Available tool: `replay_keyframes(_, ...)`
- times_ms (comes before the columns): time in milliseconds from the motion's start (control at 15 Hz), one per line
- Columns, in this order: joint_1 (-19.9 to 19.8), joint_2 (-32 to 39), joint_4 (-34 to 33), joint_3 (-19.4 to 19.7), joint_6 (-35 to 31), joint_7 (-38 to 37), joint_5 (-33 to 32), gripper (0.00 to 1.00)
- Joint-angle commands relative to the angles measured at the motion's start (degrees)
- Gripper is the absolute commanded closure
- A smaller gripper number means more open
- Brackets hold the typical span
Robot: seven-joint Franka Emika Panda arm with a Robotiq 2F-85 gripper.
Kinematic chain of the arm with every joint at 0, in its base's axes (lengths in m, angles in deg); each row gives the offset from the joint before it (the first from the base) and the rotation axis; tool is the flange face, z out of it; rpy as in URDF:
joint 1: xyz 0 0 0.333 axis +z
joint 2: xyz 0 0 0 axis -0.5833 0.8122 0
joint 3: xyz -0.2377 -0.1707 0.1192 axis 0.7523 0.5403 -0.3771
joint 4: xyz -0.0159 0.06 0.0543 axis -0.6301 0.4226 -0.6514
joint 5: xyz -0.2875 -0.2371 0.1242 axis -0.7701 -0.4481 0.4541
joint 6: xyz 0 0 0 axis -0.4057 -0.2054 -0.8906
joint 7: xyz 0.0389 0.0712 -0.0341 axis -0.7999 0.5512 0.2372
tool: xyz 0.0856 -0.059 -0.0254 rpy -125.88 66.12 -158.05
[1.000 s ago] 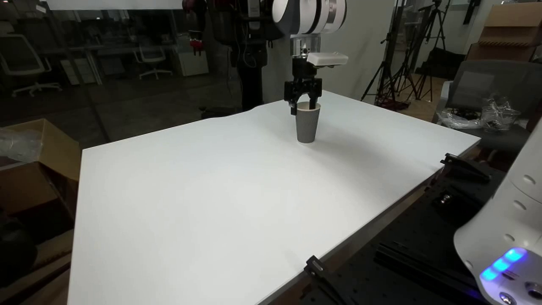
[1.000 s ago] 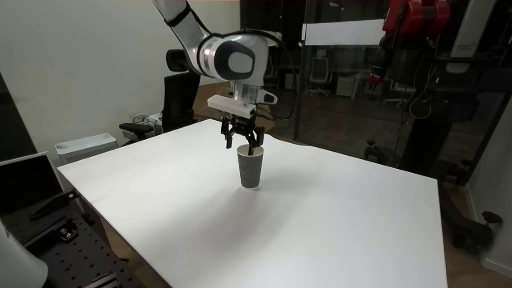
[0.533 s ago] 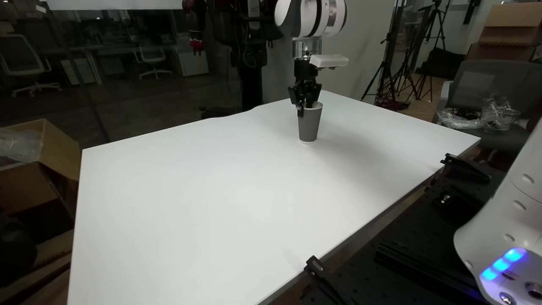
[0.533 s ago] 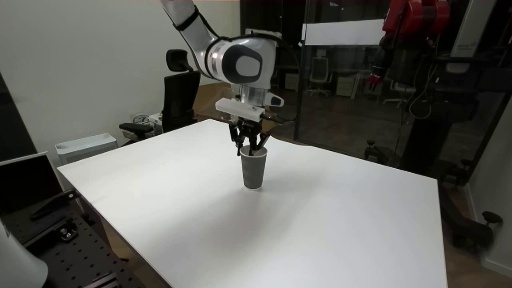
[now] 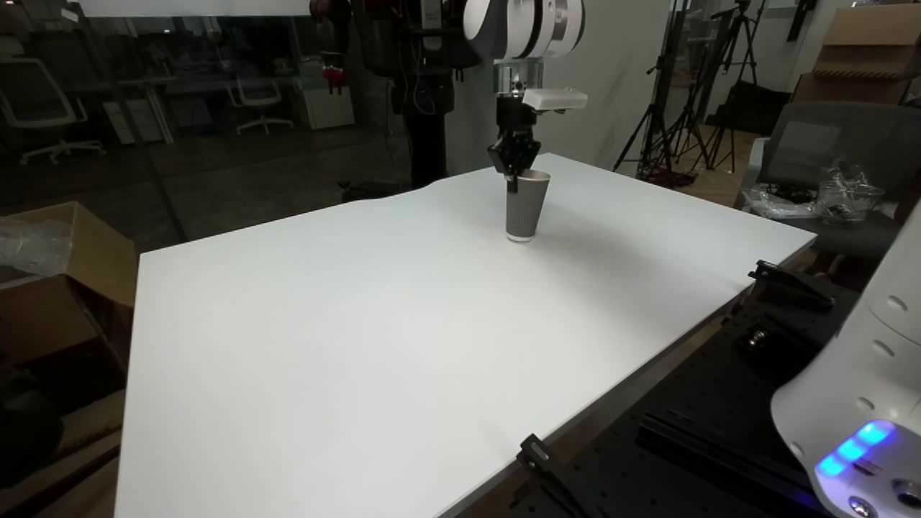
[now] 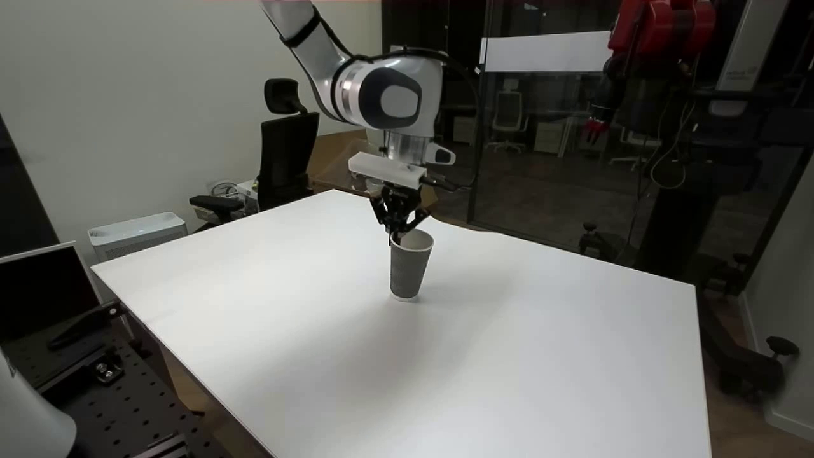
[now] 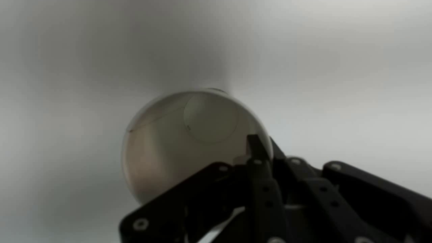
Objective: Move the grey cup to the left
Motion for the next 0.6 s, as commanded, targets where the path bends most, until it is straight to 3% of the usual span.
replay_keyframes(0, -0.3, 0.3, -1.7, -0.6, 1.8, -0.4, -0.7, 0.99)
replay_keyframes(267, 0.5, 0.7, -3.4, -0.6, 3.4, -1.4, -1.7, 0.99)
replay_keyframes(533, 3.3, 3.1, -9.0, -0.1, 9.1, -4.4, -6.1, 0.99)
